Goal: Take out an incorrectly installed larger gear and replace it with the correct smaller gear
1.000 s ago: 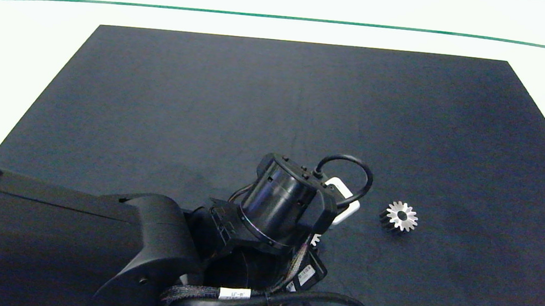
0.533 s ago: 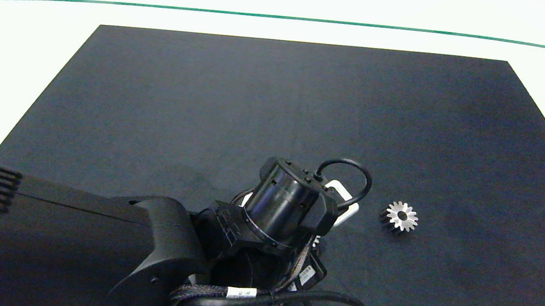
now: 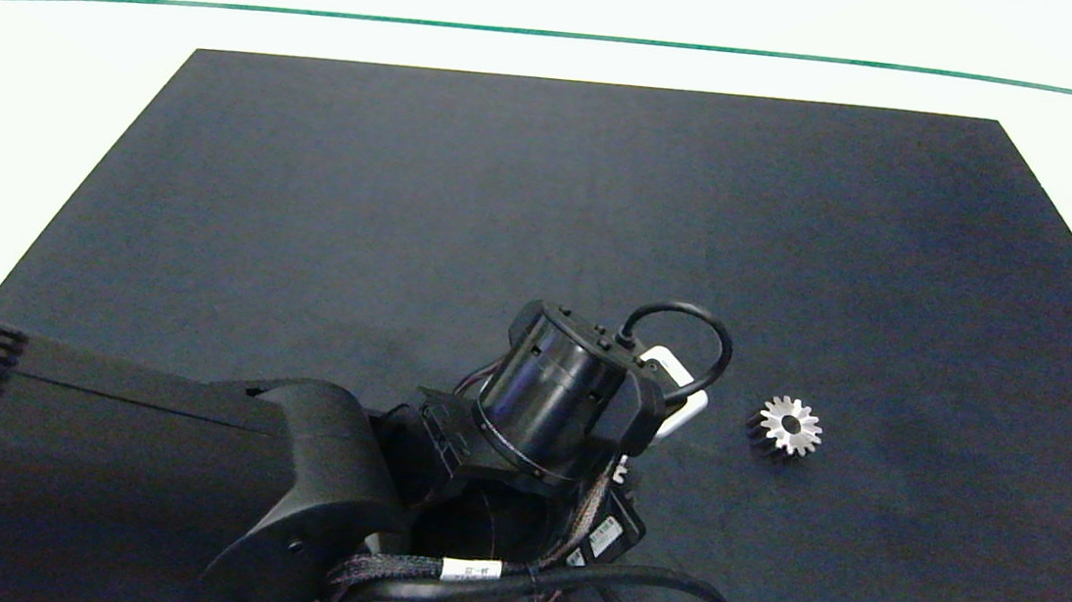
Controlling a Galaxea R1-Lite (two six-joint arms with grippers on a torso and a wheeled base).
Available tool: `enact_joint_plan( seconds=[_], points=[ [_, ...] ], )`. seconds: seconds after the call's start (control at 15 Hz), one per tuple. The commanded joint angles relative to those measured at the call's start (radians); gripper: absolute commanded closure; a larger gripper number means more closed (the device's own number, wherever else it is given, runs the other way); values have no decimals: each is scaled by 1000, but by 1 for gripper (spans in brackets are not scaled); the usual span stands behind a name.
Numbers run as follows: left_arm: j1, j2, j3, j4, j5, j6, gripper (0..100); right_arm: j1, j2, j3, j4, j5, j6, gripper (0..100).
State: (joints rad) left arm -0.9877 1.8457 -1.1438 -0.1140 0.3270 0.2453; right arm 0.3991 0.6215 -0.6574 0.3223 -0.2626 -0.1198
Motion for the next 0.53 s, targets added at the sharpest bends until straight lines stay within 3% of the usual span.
enact_joint_plan(
  seconds=[0.07, 0.53],
  points=[
    [6, -57, 10, 4, 4, 0, 0, 0, 0, 1, 1, -1, -1, 0],
    [103, -388, 180, 5, 12, 2, 0, -2, -14, -1, 3, -1, -1, 0]
  ],
)
